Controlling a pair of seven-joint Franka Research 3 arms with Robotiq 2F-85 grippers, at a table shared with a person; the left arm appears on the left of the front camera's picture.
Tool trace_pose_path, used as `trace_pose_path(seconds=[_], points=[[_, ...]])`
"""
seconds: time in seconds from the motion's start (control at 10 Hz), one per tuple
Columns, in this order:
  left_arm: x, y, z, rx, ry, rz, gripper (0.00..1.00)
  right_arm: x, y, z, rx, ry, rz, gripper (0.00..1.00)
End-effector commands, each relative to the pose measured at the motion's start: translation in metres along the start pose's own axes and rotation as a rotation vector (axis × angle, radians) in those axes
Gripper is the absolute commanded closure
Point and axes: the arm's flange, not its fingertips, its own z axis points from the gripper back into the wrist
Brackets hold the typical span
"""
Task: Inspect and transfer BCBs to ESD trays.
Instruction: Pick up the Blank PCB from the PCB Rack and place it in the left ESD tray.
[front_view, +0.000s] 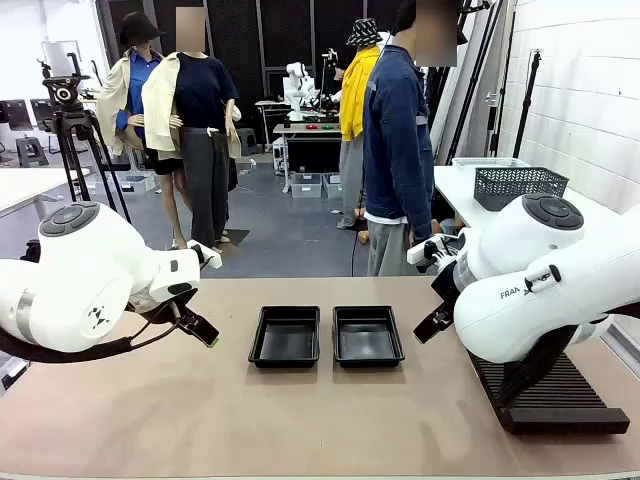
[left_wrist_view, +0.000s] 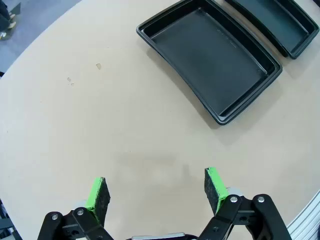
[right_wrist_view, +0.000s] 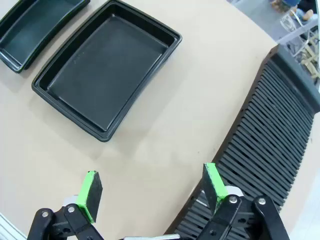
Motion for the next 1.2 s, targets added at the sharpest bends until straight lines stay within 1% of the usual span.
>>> trace_pose_path(seconds=[0.0, 1.1], points=[[0.0, 0.0, 0.0, 0.0, 0.0, 0.0, 0.0, 0.0, 0.0, 0.0, 0.0, 0.0, 0.0, 0.0], [0.0, 0.0, 0.0, 0.0, 0.0, 0.0, 0.0, 0.0, 0.0, 0.0, 0.0, 0.0, 0.0, 0.0]])
